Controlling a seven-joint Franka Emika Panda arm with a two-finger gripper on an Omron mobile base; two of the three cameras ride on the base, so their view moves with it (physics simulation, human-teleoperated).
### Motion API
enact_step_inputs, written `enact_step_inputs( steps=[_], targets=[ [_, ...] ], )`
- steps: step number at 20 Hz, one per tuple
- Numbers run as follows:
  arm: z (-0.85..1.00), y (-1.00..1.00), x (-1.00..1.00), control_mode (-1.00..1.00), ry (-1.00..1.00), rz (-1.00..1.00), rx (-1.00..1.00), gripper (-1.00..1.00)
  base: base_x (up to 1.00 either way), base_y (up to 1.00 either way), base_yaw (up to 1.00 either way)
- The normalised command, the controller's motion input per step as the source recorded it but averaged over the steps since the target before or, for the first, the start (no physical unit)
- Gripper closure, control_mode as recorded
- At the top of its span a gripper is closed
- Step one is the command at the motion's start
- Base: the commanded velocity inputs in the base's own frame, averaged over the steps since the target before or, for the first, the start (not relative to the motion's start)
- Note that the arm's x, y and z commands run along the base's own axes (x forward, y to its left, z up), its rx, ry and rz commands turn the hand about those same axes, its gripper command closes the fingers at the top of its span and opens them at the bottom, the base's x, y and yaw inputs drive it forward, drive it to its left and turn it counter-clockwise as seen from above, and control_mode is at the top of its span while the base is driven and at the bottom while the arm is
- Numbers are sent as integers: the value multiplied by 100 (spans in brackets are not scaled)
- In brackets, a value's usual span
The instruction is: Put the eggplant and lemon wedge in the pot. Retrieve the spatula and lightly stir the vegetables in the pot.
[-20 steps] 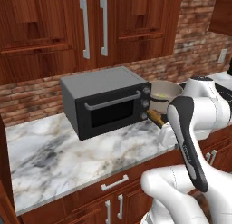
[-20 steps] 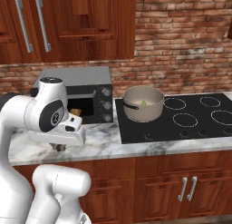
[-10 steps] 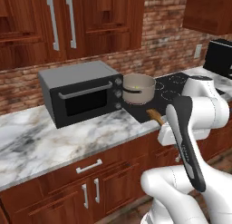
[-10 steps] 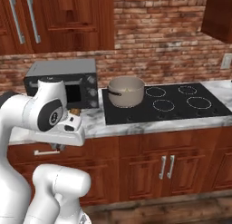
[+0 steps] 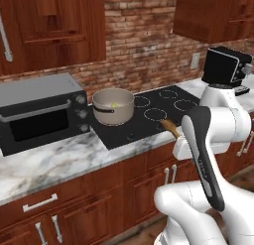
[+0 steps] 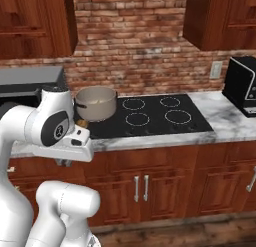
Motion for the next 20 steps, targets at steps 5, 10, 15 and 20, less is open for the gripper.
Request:
enact_step_inputs(
  steps=[5,10,15,20],
  targets=[
    [0,0,0,100,0,0,0,100,7,-90,28],
    [0,0,0,100,0,0,0,100,47,-60,37],
    [0,0,0,100,0,0,0,100,12,-42,19],
    [0,0,0,100,0,0,0,100,59,-2,0]
  ],
)
